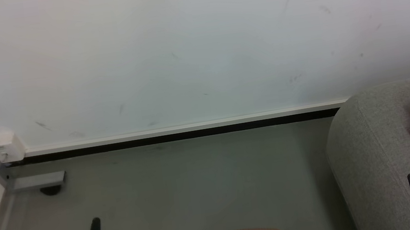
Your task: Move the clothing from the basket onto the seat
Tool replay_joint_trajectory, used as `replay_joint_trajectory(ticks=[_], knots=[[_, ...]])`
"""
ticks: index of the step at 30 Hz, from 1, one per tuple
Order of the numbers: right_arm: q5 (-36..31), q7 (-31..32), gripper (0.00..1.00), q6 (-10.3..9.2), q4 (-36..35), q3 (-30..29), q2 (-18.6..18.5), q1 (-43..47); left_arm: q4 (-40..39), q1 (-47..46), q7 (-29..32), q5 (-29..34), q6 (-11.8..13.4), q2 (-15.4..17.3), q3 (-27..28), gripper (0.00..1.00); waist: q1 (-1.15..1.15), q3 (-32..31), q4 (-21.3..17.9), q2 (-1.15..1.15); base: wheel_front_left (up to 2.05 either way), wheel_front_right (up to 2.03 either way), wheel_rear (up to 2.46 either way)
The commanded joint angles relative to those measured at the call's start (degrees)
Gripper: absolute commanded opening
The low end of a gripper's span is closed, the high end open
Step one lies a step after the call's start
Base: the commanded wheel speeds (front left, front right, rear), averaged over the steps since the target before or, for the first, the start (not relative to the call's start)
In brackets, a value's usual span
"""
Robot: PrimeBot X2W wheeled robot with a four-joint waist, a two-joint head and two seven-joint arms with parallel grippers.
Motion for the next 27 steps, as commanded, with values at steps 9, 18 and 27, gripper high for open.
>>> replay_joint_trajectory(ticks=[9, 18, 27], knots=[[6.0, 1.3, 0.00, -0.10, -0.2, -0.3, -0.8, -2.0, -0.5, -2.0, 1.5, -5.6, -0.4, -0.2, 1.3, 0.00, 0.00, 0.5, 0.0, 0.00, 0.00, 0.00, 0.00], [10.9, 2.5, 0.00, -0.11, -0.1, -0.5, -0.9, -2.9, -0.5, -2.8, 2.7, -9.6, -0.5, -0.5, 2.1, 0.00, -0.01, 1.0, 0.1, 0.00, 0.00, 0.00, 0.00], [15.3, 3.5, 0.00, -0.12, 0.0, -0.6, -0.9, -3.8, -0.5, -3.6, 3.8, -13.3, -0.5, -0.7, 2.8, 0.00, -0.01, 1.5, 0.1, 0.00, 0.00, 0.00, 0.00]])
